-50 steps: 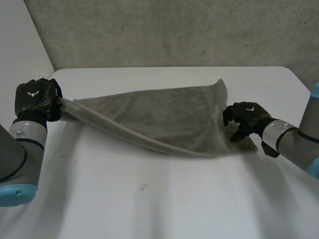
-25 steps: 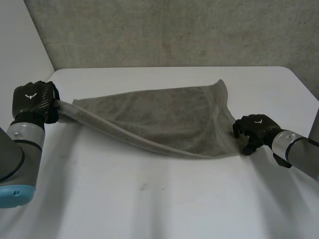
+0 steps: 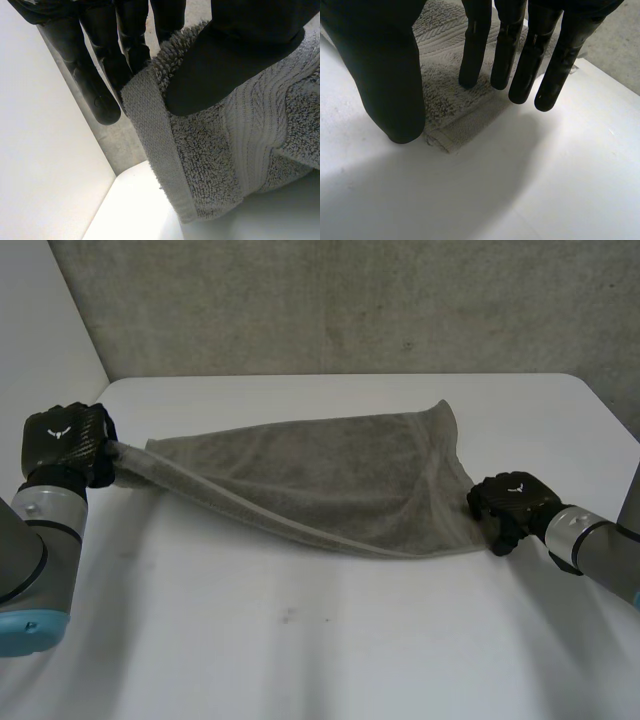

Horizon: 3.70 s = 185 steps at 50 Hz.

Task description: Fold the towel.

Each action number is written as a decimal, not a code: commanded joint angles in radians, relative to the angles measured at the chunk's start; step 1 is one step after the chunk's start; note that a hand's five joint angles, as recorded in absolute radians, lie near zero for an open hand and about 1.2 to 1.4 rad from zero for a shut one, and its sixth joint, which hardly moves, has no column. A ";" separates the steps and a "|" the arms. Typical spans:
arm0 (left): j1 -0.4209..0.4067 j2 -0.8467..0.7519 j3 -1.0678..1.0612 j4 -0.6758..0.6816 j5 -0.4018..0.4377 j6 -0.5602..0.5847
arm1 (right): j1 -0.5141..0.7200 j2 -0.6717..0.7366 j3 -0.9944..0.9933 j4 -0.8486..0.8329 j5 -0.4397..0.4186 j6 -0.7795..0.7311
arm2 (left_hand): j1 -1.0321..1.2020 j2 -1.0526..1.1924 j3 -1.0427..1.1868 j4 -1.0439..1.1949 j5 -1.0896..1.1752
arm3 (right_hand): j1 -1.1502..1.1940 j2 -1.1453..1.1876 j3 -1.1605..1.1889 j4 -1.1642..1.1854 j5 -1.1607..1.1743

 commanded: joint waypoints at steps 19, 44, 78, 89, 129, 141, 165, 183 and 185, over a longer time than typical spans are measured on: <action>0.000 -0.003 0.000 0.000 0.000 0.000 | 0.059 0.051 -0.117 -0.003 0.012 0.051 | 0.175 0.178 0.179 0.179 0.184 | 0.215 0.199 0.208 0.209 0.214; -0.008 0.101 -0.005 -0.263 0.003 0.012 | -0.046 -0.285 -0.086 0.371 0.049 -0.074 | 0.175 0.178 0.179 0.179 0.184 | 0.737 0.721 0.729 0.730 0.735; -0.064 0.007 0.107 -0.485 0.074 0.032 | -0.094 -0.195 -0.216 0.567 0.107 -0.168 | 0.175 0.178 0.179 0.179 0.184 | 0.737 0.721 0.729 0.730 0.735; -0.071 -0.271 0.323 -0.332 0.068 0.029 | 0.023 0.049 -0.387 0.298 0.277 -0.084 | 0.175 0.178 0.179 0.179 0.184 | 0.737 0.721 0.729 0.730 0.735; -0.078 -0.422 0.440 -0.163 0.058 0.026 | 0.086 0.181 -0.543 -0.007 0.449 0.022 | -1.037 -1.034 -1.033 -1.033 -1.028 | -0.485 -0.501 -0.493 -0.492 -0.486; -0.075 -0.209 0.344 -0.158 0.055 0.018 | 0.078 -0.110 -0.396 -0.082 0.451 0.163 | -1.040 -1.037 -1.036 -1.036 -1.031 | -0.485 -0.501 -0.493 -0.492 -0.486; -0.115 0.057 0.055 -0.169 0.057 -0.077 | -0.037 -0.300 0.153 0.091 0.173 -0.086 | -1.040 -1.037 -1.036 -1.036 -1.031 | -0.211 -0.226 -0.218 -0.217 -0.212; -0.104 0.052 0.034 -0.170 0.055 -0.081 | -0.105 -0.168 0.231 -0.148 0.087 -0.099 | -1.040 -1.037 -1.036 -1.036 -1.031 | -0.058 -0.074 -0.065 -0.064 -0.059; -0.104 0.052 0.034 -0.170 0.057 -0.081 | -0.115 -0.159 0.228 -0.148 0.086 -0.099 | -1.043 -1.040 -1.039 -1.039 -1.034 | -0.058 -0.074 -0.065 -0.064 -0.059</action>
